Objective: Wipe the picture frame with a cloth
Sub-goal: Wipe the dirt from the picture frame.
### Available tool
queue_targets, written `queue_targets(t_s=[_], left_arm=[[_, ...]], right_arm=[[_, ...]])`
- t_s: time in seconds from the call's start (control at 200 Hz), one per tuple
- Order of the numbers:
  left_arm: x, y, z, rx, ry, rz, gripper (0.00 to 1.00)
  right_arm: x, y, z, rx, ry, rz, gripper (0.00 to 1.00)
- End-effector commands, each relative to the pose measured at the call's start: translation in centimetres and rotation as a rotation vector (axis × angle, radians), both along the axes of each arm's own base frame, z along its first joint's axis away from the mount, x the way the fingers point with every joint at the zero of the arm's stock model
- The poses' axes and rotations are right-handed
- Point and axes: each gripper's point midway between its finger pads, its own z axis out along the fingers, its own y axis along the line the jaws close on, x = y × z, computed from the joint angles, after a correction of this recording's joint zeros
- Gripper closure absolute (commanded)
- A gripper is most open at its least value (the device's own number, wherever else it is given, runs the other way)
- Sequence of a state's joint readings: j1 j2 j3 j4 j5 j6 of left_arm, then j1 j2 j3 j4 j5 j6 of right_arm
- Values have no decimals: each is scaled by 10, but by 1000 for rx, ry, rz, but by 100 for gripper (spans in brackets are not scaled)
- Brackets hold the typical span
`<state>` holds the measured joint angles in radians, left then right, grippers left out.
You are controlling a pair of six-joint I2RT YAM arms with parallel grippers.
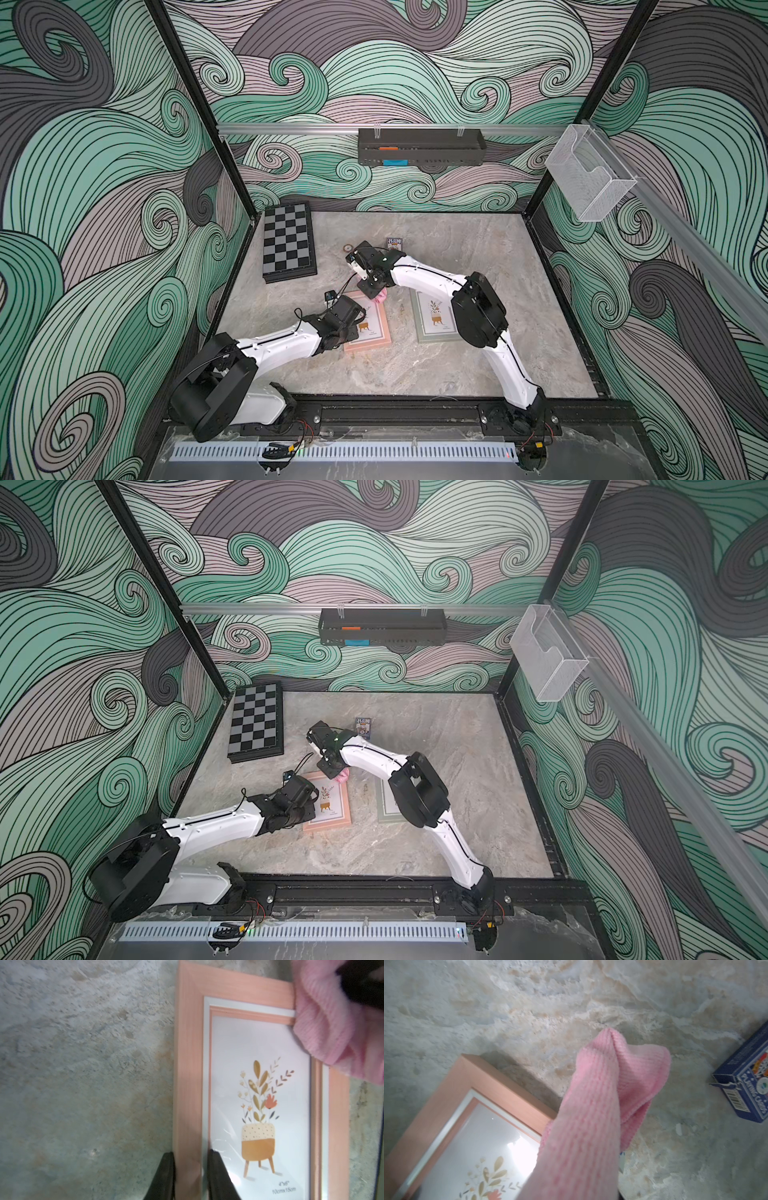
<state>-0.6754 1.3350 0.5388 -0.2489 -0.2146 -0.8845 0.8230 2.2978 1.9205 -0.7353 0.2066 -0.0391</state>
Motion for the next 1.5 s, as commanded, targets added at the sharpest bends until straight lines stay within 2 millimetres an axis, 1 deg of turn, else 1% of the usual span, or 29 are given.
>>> queue_targets(t_s=[0.0, 0.125, 0.195, 0.255, 0.33, 0.44, 0.585, 0.725, 0.886, 0.996, 1.141, 1.216, 1.291, 1.446, 1.496], left_arm=[[-23, 10, -18, 39, 96, -12, 92], [-19, 4, -18, 24, 98, -21, 92], [-17, 1, -19, 17, 98, -21, 92], [-16, -1, -20, 10, 100, -21, 92], [-16, -4, -21, 1, 105, -19, 92], [-16, -7, -23, -12, 111, -20, 93], [-16, -7, -22, -15, 111, -18, 93], [-17, -4, -19, -7, 103, -14, 93], [-19, 2, -14, 7, 92, -9, 93], [-21, 7, -13, 19, 87, -3, 93], [-23, 10, -11, 29, 83, -3, 93], [-22, 10, -10, 31, 78, -2, 93], [-20, 8, -9, 29, 78, -6, 93], [-16, 5, -8, 34, 78, -13, 93], [-14, 3, -8, 33, 77, -13, 93]], right_arm=[[1, -8, 1, -47, -9, -1, 84], [-17, 43, 16, 104, 50, 70, 83], [-29, 71, 20, 186, 109, 110, 83], [-36, 88, 20, 244, 157, 130, 83], [-35, 98, 13, 268, 182, 130, 83], [-30, 100, -2, 264, 202, 119, 83], [-24, 92, -17, 243, 216, 95, 84], [-12, 73, -27, 195, 197, 61, 84], [12, 32, -30, 114, 151, 9, 84], [22, 2, -31, 67, 142, -17, 84], [27, -34, -32, 1, 132, -44, 84], [26, -46, -31, -24, 126, -51, 84], [24, -50, -27, -27, 126, -50, 84], [22, -40, -16, 20, 130, -44, 84], [23, -40, -15, 22, 129, -47, 83]])
